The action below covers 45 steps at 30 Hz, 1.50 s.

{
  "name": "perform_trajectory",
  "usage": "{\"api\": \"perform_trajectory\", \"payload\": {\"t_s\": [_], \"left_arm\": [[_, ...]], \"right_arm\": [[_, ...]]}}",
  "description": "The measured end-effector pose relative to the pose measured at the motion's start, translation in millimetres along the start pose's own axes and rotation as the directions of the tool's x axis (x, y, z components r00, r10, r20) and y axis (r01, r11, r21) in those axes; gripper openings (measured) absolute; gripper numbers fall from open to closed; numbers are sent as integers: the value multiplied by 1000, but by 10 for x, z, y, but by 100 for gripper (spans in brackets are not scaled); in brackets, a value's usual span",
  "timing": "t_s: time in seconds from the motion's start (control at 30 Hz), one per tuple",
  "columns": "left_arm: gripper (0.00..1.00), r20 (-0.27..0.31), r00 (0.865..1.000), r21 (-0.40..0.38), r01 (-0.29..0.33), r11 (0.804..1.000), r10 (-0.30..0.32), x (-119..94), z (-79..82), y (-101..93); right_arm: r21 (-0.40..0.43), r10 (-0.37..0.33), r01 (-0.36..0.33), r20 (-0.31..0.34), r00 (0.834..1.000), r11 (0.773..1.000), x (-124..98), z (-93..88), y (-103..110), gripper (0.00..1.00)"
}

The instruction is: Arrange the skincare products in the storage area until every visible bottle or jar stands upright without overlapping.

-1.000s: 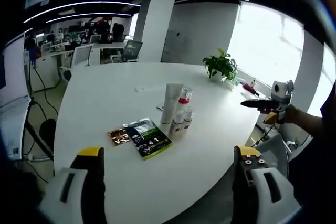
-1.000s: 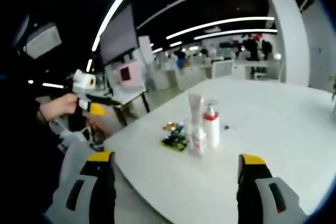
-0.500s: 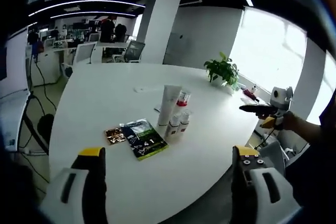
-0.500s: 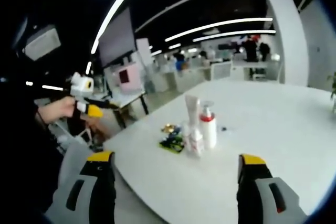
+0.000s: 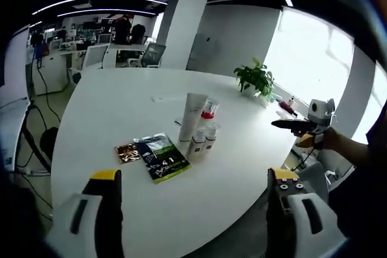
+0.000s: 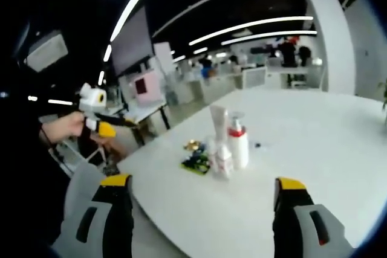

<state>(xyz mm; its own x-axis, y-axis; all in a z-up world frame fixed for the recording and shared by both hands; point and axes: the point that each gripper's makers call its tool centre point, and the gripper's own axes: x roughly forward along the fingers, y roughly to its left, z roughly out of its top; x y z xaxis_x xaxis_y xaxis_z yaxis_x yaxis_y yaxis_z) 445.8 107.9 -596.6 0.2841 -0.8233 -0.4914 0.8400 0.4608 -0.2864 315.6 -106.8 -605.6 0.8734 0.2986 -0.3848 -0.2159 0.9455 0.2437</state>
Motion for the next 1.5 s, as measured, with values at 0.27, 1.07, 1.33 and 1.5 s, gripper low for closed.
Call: {"api": "perform_trajectory", "payload": {"t_s": [0.27,1.07,1.33,1.5], "left_arm": [[95,-20,1000,4,12,1000,-12,105,-15,4],[92,-78,997,-68,-2,998,-3,478,-110,339],[91,-105,994,-98,-2,995,-9,549,-233,382],[91,-103,995,-118,-8,993,-4,570,-242,427]], "right_arm": [[11,-16,16,-22,1000,1000,112,-21,-186,99],[34,-48,52,-104,993,998,659,-33,-833,97],[25,-117,121,-124,985,992,825,20,-1126,95],[36,-148,154,-127,981,987,911,18,-1251,95]]}}
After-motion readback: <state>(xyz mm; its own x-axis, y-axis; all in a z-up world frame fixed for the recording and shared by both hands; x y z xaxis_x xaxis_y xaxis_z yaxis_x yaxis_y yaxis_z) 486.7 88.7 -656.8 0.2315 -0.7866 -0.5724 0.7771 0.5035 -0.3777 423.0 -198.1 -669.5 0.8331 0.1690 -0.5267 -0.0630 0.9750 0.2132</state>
